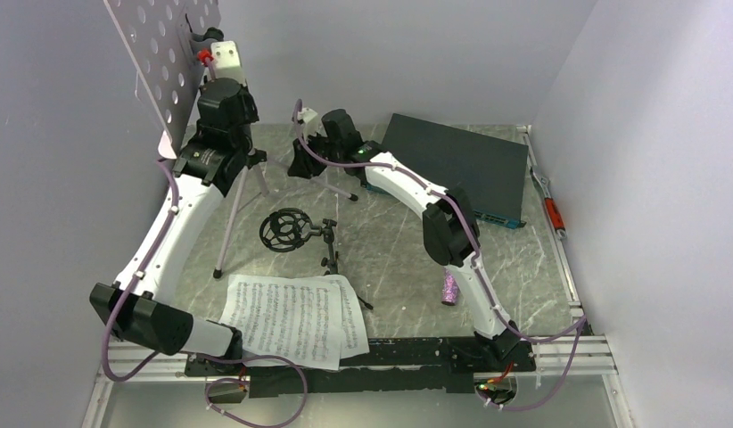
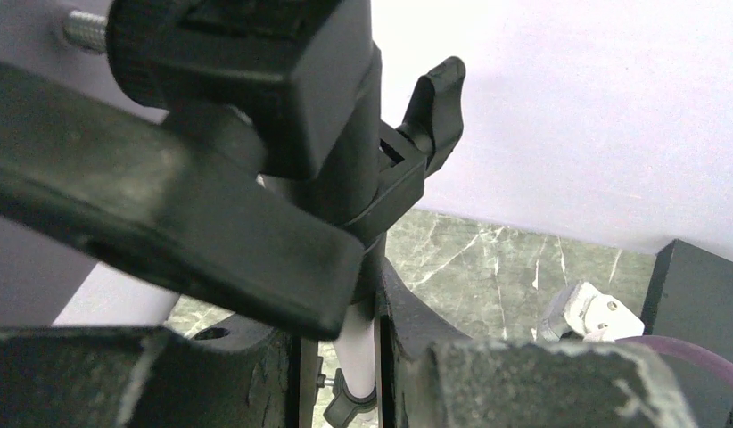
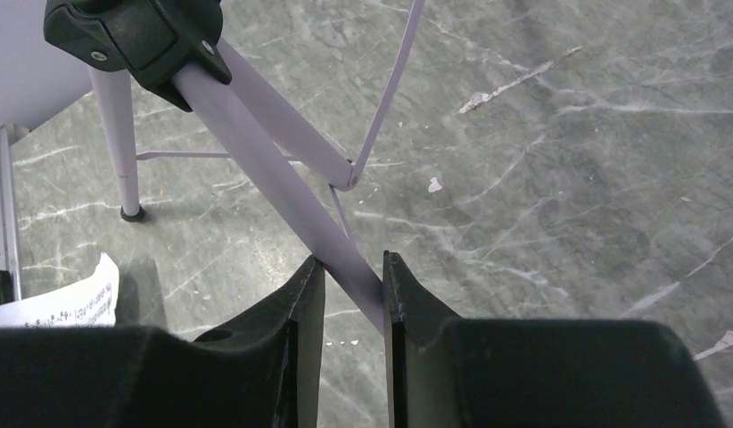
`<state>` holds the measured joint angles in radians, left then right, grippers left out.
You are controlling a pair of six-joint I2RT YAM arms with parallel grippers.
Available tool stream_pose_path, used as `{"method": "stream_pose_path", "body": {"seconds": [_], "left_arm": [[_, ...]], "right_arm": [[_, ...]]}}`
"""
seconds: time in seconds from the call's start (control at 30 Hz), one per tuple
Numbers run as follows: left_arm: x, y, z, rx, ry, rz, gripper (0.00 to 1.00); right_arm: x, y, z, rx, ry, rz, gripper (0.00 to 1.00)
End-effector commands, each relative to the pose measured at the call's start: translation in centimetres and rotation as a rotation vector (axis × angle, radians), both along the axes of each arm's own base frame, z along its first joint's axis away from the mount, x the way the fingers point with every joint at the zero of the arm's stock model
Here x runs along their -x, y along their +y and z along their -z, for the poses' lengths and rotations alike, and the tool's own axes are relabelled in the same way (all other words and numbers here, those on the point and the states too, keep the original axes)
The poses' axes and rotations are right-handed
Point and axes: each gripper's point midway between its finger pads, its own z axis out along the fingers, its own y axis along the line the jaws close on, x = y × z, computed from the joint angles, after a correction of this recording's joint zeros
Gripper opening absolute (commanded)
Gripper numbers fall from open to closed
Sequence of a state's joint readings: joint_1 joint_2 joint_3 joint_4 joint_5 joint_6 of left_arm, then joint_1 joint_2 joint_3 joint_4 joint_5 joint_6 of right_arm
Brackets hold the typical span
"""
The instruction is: Set up the instrument practice props
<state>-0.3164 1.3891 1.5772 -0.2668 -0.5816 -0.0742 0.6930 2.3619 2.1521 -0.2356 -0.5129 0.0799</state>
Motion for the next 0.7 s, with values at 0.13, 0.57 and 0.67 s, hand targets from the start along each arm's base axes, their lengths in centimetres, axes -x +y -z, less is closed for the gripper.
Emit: {"method": "stream_pose_path", "body": {"seconds": [0.13, 0.57, 0.67], "left_arm": [[1.1, 0.9, -6.2, 0.048, -0.147, -0.022, 0.03], [0.5, 1.1, -4.6, 0.042, -0.117, -0.048, 0.1], [0.7, 1.2, -4.8, 0.048, -0.125, -0.053, 0.34]], "right_arm": [[-8.1, -3.4, 2.2, 0.007, 0.005, 0.322, 0.27], [-6.9, -3.4, 4.1, 0.014, 0.032, 0.274, 0.45], [-6.3, -3.2, 4.1, 0.001, 0.032, 0.242, 0.45]]}}
